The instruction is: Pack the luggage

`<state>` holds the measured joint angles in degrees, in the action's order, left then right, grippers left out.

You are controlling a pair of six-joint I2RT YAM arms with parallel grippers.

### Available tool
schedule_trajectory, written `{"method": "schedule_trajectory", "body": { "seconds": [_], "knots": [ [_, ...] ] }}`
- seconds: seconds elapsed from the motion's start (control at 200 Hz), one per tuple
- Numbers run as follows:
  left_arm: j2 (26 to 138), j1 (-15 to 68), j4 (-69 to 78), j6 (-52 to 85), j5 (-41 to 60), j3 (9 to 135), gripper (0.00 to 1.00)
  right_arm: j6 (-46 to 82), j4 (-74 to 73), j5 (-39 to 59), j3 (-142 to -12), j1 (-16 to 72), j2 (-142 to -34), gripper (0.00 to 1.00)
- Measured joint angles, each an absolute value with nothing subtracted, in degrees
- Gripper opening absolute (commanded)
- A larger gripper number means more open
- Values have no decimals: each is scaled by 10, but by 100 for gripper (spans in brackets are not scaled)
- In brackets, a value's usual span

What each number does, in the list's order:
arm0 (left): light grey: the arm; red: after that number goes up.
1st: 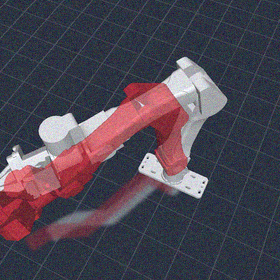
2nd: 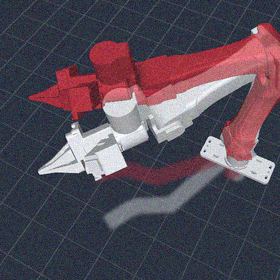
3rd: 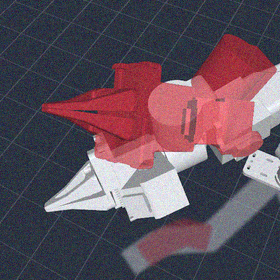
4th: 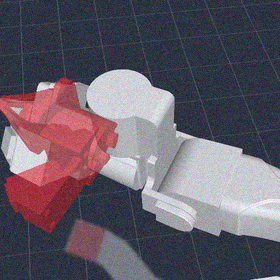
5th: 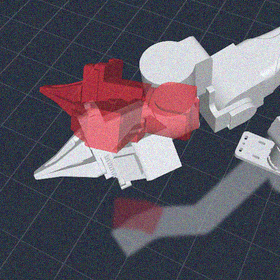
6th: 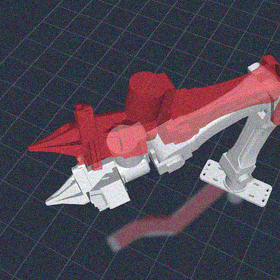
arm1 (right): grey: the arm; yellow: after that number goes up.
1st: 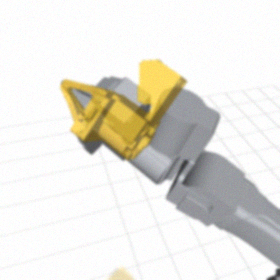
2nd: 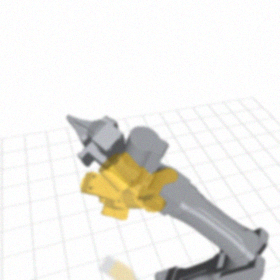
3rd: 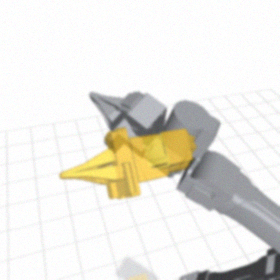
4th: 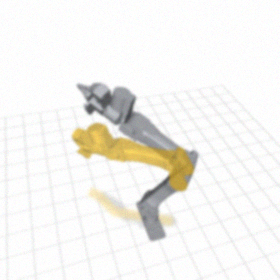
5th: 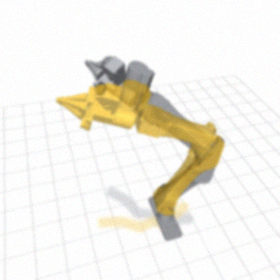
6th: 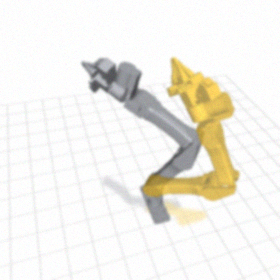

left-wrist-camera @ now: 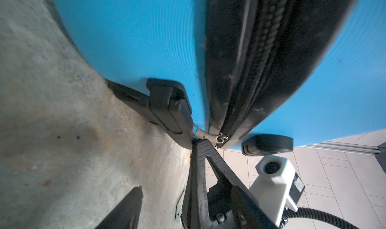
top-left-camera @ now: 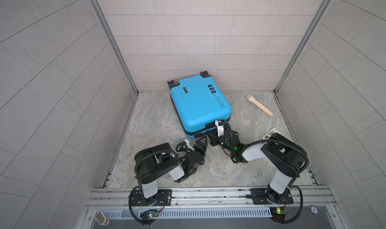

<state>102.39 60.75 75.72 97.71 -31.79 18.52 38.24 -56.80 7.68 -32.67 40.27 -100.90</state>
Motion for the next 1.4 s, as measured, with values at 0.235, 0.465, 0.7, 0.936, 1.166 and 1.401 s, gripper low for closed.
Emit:
{"method": "schedule_trajectory", "body": {
  "seconds": [0.235, 0.465, 0.7, 0.936, 1.166, 1.401],
  "knots": [
    [1003, 605, 759, 983, -331, 152, 73, 389, -593, 72, -337, 404, -1026, 19],
    [1002, 604, 760, 992, -335, 145, 73, 392, -594, 64, -346, 402, -1032, 16],
    [1002, 604, 761, 998, -335, 145, 74, 396, -603, 71, -366, 403, -1055, 10],
    [1002, 599, 761, 1010, -337, 145, 80, 402, -604, 74, -370, 403, -1059, 0],
    [1002, 563, 761, 1011, -333, 156, 82, 412, -606, 75, -370, 403, -1060, 0],
    [1011, 515, 763, 1011, -307, 202, 81, 427, -611, 85, -370, 401, -1061, 17]
  ]
}}
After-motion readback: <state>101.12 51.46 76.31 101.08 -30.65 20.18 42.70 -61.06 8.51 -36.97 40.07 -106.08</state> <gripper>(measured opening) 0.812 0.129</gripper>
